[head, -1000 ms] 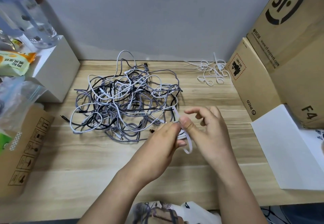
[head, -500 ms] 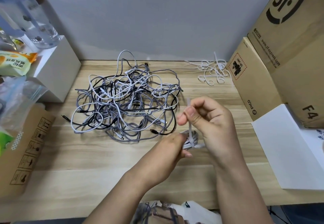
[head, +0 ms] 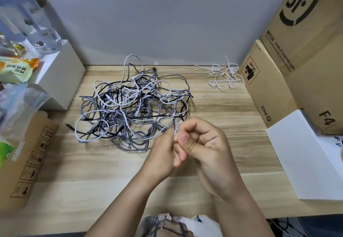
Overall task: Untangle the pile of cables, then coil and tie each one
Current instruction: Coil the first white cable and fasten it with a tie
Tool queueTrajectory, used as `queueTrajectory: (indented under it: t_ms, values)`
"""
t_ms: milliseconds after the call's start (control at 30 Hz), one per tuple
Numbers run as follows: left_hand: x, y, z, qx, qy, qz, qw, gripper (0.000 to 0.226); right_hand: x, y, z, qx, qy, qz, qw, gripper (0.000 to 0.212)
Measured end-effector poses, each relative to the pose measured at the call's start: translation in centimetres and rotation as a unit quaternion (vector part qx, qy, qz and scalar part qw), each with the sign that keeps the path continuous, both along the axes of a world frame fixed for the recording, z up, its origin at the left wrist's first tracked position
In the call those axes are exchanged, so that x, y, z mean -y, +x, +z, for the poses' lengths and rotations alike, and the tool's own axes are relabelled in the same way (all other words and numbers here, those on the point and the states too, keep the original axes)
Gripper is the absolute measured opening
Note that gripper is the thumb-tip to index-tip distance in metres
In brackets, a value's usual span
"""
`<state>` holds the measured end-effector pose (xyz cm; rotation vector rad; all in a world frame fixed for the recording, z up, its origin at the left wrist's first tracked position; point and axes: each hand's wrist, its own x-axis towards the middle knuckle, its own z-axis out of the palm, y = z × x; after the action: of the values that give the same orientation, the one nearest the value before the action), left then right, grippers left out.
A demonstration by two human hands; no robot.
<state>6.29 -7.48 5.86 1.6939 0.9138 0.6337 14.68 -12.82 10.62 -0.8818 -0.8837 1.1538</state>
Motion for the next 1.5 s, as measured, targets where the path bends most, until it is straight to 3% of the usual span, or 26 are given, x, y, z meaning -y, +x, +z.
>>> queueTrajectory:
  t_ms: [167, 333, 467, 533, 567, 633, 700, 933, 1167, 1367, 1433, 1500]
  values:
    - [0.0, -0.2, 0.8, 0.073, -0.208, -0.04, 0.975, 0.022, -0.1, 1.9, 0.1, -0.07, 0.057, -0.012, 0.996, 0.019]
    - [0.5, -0.2, 2.8, 0.14, -0.213, -0.071, 0.964, 0.02, -0.8, 2.6, -0.5, -0.045, 0.075, -0.014, 0.996, 0.038]
    - [0.5, -0.2, 3.4, 0.187, -0.24, -0.056, 0.951, 0.018, -1.3, 2.2, 0.0, -0.053, 0.117, 0.025, 0.991, 0.032]
    - [0.4, -0.4, 3.6, 0.25, -0.321, -0.066, 0.911, 0.01, -1.6, 2.1, 0.4, -0.066, 0.131, 0.031, 0.989, 0.028]
    - [0.1, -0.6, 3.7, 0.3, -0.378, -0.085, 0.872, 0.011, -1.7, 2.1, 0.5, -0.076, 0.138, 0.033, 0.987, 0.027]
    - [-0.3, -0.9, 4.1, 0.386, -0.473, -0.129, 0.781, 0.031, -1.8, 2.4, 0.9, -0.097, 0.151, 0.038, 0.983, 0.026]
    - [-0.4, -0.8, 4.5, 0.413, -0.512, -0.128, 0.742, 0.042, -1.8, 2.6, 1.2, -0.115, 0.158, 0.062, 0.979, 0.027]
    - [0.7, 0.7, 5.8, 0.349, -0.475, 0.033, 0.807, 0.025, -2.4, 1.9, 1.5, -0.163, 0.186, 0.103, 0.963, 0.025]
    - [1.6, 1.2, 6.0, 0.385, -0.496, 0.057, 0.776, 0.027, -2.4, 2.3, 1.1, -0.239, 0.207, 0.064, 0.947, 0.026]
    - [1.6, 1.2, 5.8, 0.384, -0.46, 0.009, 0.801, 0.031, -2.4, 3.2, 1.3, -0.391, 0.242, 0.074, 0.885, 0.027]
    - [1.1, 0.6, 5.5, 0.391, -0.455, -0.041, 0.799, 0.024, -2.2, 4.0, 1.2, -0.399, 0.215, 0.077, 0.888, 0.028]
    - [0.4, -0.4, 5.3, 0.387, -0.442, -0.077, 0.805, 0.023, -1.9, 5.0, 0.8, -0.356, 0.174, 0.078, 0.915, 0.029]
